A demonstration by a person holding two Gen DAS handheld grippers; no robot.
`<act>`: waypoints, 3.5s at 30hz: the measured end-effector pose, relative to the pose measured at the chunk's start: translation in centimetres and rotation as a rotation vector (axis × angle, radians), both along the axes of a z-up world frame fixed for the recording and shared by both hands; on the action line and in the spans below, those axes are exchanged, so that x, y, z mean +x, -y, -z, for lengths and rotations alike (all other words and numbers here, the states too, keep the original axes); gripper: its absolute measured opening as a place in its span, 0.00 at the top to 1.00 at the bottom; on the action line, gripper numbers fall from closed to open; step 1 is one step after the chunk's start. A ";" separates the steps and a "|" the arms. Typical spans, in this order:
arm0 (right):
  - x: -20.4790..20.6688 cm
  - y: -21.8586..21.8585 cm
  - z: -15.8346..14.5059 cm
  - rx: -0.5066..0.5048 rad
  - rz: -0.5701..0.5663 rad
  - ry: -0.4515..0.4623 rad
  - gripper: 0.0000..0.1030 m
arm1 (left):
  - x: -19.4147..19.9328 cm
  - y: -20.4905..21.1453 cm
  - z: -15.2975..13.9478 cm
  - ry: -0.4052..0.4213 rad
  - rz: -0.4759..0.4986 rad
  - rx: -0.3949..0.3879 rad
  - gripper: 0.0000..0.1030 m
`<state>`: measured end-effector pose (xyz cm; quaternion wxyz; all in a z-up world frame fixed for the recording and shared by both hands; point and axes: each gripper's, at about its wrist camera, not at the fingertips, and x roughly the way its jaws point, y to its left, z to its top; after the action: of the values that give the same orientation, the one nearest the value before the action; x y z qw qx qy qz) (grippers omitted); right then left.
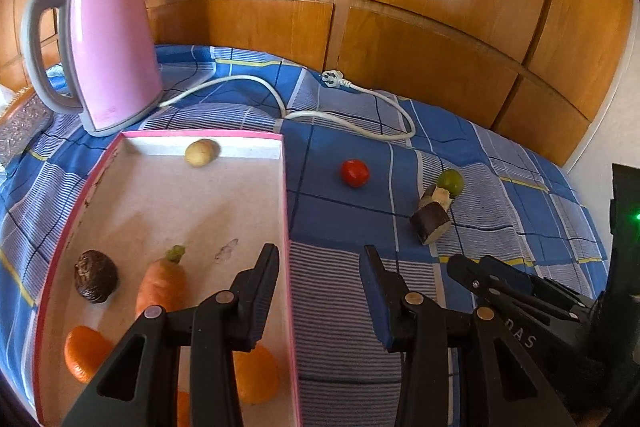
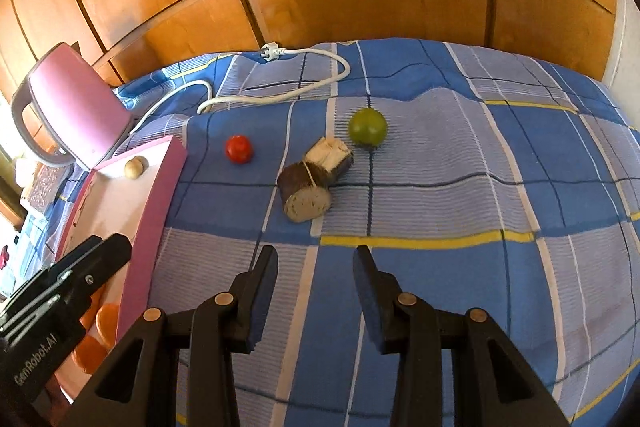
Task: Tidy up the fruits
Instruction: 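Withdraw both tools from the tray toward the tomato and dark cylinder, then grasp the dark cylinder with the right tool while the left tool grasps the red tomato, then lift the cylinder and tomato and carry both toward the tray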
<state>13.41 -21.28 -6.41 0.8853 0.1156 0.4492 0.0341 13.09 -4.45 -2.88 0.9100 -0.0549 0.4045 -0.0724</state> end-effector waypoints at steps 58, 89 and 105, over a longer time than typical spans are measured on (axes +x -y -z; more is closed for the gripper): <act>4.9 0.6 2.3 0.055 -0.002 -0.015 0.62 | 9.0 3.3 3.2 -0.100 0.046 -0.082 0.61; 3.0 1.1 2.2 0.038 -0.042 -0.020 0.62 | 9.9 5.8 5.0 -0.145 0.078 -0.008 0.75; -2.2 3.2 1.9 -0.008 -0.027 -0.042 0.62 | 0.6 7.8 5.0 -0.131 0.162 0.034 0.76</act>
<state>11.20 -24.44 -8.29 0.8754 0.1069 0.4695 0.0418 13.65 -12.25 -7.92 0.8737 -0.0110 0.4673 -0.1349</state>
